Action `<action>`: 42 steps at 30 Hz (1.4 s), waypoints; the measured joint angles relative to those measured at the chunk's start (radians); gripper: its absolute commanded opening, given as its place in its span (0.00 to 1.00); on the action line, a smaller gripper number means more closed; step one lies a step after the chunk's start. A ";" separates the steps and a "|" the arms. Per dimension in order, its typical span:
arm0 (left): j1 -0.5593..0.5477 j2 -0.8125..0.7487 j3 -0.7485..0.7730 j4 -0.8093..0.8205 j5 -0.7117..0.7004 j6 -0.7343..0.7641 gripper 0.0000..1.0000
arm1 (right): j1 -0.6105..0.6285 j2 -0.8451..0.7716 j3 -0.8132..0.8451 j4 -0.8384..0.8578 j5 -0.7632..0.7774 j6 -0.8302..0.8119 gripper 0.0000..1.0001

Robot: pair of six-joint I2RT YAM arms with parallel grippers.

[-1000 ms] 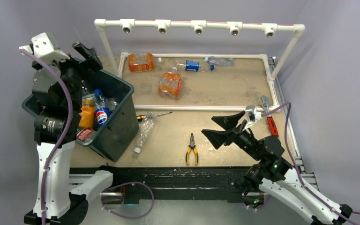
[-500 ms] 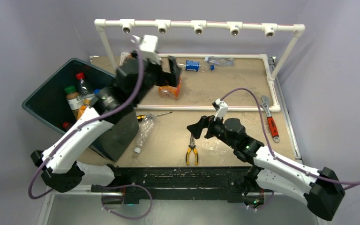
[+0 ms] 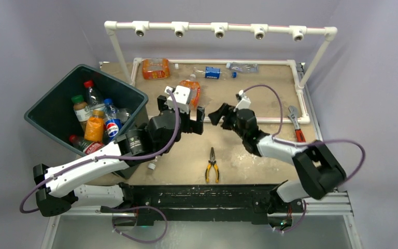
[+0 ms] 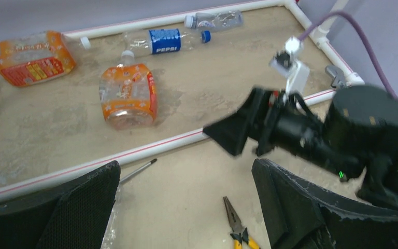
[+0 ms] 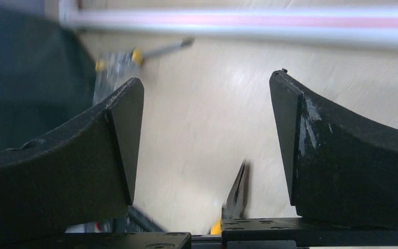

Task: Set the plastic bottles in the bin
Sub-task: Pick up the plastic bottle at the center of the board.

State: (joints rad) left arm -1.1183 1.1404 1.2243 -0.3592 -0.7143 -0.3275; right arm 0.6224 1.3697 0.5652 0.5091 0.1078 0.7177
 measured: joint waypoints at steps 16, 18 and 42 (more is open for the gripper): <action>-0.004 -0.154 -0.275 0.077 0.039 -0.076 0.99 | -0.167 0.772 0.663 0.092 -0.190 0.042 0.85; -0.004 -0.161 -0.291 0.093 0.056 -0.072 0.99 | -0.171 0.824 0.723 0.083 -0.206 0.043 0.82; -0.004 -0.301 -0.379 0.121 0.082 -0.166 0.97 | -0.172 0.800 0.627 0.203 -0.351 0.122 0.00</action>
State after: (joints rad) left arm -1.1225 0.8398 0.8452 -0.2382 -0.6327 -0.4931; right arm 0.4500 2.1700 1.1919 0.7120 -0.2436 0.8398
